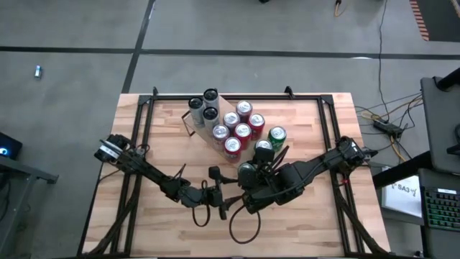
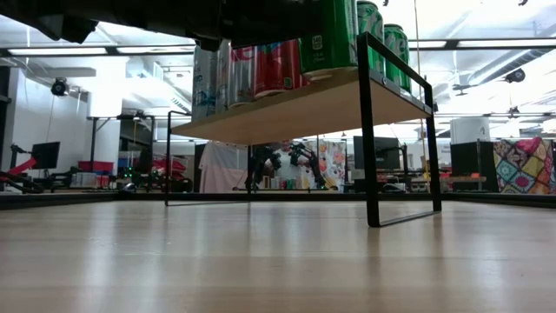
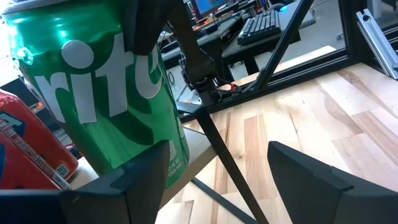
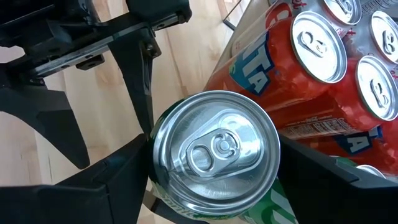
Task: Place canned beverage on shelf
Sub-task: Put the green soda can on the shelf aligned with the other green soda can
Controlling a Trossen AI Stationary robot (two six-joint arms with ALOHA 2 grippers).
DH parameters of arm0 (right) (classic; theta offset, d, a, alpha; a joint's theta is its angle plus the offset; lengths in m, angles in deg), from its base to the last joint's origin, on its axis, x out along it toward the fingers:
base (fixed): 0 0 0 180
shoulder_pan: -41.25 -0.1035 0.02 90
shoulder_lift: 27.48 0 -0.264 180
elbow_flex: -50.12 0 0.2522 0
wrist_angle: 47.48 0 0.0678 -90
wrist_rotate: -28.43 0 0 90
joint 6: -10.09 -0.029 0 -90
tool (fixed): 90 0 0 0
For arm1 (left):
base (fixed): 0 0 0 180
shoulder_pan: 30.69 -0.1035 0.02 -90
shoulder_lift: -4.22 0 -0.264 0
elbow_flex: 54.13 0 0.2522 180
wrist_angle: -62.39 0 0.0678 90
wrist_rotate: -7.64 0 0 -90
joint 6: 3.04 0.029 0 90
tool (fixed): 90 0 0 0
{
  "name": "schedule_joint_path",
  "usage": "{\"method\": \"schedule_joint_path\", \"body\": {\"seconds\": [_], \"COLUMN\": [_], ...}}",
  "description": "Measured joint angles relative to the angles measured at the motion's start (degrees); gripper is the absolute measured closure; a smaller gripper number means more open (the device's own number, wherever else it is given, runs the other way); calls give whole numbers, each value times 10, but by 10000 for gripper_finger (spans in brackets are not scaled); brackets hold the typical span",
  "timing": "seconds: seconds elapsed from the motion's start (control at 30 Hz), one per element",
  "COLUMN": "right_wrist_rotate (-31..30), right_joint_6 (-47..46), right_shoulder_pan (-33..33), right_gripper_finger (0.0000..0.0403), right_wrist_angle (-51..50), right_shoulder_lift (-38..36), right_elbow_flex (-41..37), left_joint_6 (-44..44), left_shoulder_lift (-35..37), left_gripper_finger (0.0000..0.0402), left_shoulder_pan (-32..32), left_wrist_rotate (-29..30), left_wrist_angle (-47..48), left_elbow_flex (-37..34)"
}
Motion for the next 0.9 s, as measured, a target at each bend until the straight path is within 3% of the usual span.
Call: {"method": "schedule_joint_path", "body": {"seconds": [0.3, 0.63, 0.9], "right_wrist_rotate": [1, 8, -3], "right_joint_6": [1, -3, -4], "right_shoulder_pan": [0, 1, 0], "right_gripper_finger": [105, 61, 66], "right_wrist_angle": [2, -1, 0], "right_shoulder_lift": [0, 3, -2], "right_elbow_flex": [0, 3, 3], "left_joint_6": [0, 0, 0], "left_shoulder_lift": [0, 1, 1], "left_gripper_finger": [145, 145, 145], "left_shoulder_pan": [0, 0, 0], "left_wrist_rotate": [0, 0, 0], "left_wrist_angle": [0, -1, -2], "left_elbow_flex": [0, 0, 0]}}
